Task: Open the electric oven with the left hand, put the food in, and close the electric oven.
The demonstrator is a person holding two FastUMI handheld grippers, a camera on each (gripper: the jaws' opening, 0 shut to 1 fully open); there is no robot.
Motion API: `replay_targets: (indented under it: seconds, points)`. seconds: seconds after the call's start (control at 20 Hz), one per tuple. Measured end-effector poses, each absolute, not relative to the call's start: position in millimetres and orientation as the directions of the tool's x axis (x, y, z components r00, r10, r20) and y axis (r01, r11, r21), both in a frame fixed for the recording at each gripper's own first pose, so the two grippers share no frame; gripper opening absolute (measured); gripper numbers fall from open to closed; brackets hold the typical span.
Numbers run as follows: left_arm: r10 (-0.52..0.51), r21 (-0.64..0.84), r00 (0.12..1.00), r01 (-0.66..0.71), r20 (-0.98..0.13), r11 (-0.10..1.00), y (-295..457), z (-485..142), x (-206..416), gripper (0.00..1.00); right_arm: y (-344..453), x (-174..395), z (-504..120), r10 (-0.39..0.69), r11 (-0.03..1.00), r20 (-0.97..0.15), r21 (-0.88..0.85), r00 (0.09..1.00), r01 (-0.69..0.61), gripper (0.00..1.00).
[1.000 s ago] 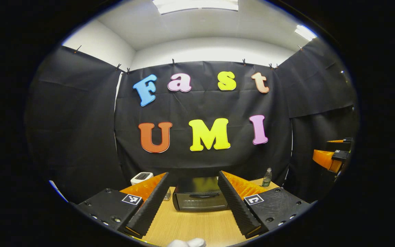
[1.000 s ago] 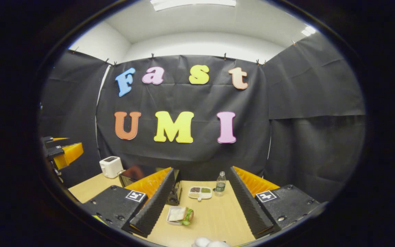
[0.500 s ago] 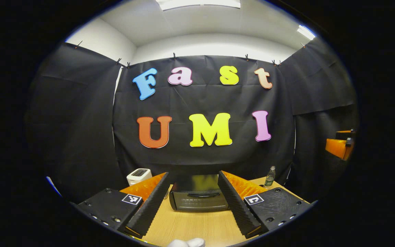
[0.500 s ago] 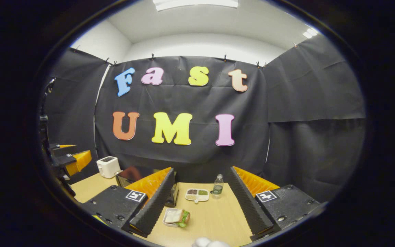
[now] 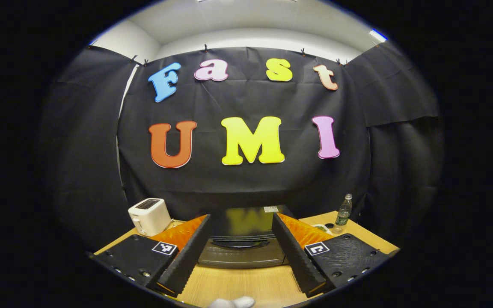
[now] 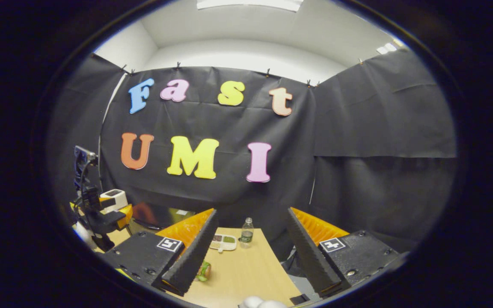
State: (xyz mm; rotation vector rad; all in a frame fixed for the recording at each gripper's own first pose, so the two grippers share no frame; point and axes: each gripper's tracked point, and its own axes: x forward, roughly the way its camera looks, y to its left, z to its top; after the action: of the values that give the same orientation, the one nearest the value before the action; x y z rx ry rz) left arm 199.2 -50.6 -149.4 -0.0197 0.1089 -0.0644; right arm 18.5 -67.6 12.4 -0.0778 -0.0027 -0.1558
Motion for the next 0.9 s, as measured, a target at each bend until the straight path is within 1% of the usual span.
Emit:
replay_targets:
  seconds: [0.25, 0.4, 0.45, 0.5, 0.6, 0.65, 0.7, 0.75, 0.8, 0.85, 0.9]
  points:
    - [-0.055, -0.015, 0.978, 0.053, -0.200, 0.998, -54, -209, 257, 0.93, -92, 18, -1, -0.248, 0.966, -0.035, -0.090, 0.968, 0.244, 1.00]
    - [-0.046, -0.009, 0.964, 0.045, -0.262, 0.999, -54, -246, 284, 0.94, -98, 21, -10, -0.280, 0.958, -0.065, -0.089, 0.958, 0.274, 1.00]
    - [-0.041, -0.001, 0.958, 0.043, -0.284, 0.999, -52, -258, 290, 0.94, -99, 21, -14, -0.285, 0.956, -0.077, -0.087, 0.955, 0.278, 0.95]
    - [-0.042, 0.000, 0.951, 0.044, -0.305, 0.999, -53, -270, 294, 0.94, -99, 22, -15, -0.290, 0.955, -0.085, -0.088, 0.953, 0.282, 1.00]
    - [-0.041, -0.002, 0.938, 0.043, -0.345, 0.999, -53, -290, 298, 0.94, -100, 24, -18, -0.295, 0.954, -0.095, -0.091, 0.951, 0.287, 1.00]
    - [-0.041, -0.006, 0.939, 0.042, -0.342, 0.999, -53, -292, 298, 0.94, -100, 26, -20, -0.296, 0.953, -0.099, -0.094, 0.950, 0.287, 1.00]
    - [-0.042, -0.002, 0.943, 0.044, -0.330, 0.999, -53, -290, 301, 0.98, -100, 26, -21, -0.298, 0.953, -0.104, -0.094, 0.949, 0.289, 0.96]
    - [-0.040, -0.008, 0.937, 0.040, -0.346, 0.999, -53, -293, 299, 0.97, -100, 25, -24, -0.298, 0.953, -0.108, -0.088, 0.948, 0.289, 1.00]
    - [-0.042, -0.003, 0.940, 0.043, -0.340, 0.999, -55, -288, 298, 0.98, -97, 26, -24, -0.293, 0.955, -0.112, -0.079, 0.949, 0.286, 1.00]
    - [-0.044, 0.000, 0.937, 0.047, -0.347, 0.999, -54, -291, 297, 0.98, -96, 28, -24, -0.291, 0.956, -0.116, -0.074, 0.950, 0.283, 0.96]
    - [-0.049, -0.001, 0.937, 0.052, -0.346, 0.999, -53, -292, 295, 0.98, -95, 29, -26, -0.287, 0.957, -0.120, -0.074, 0.950, 0.279, 1.00]
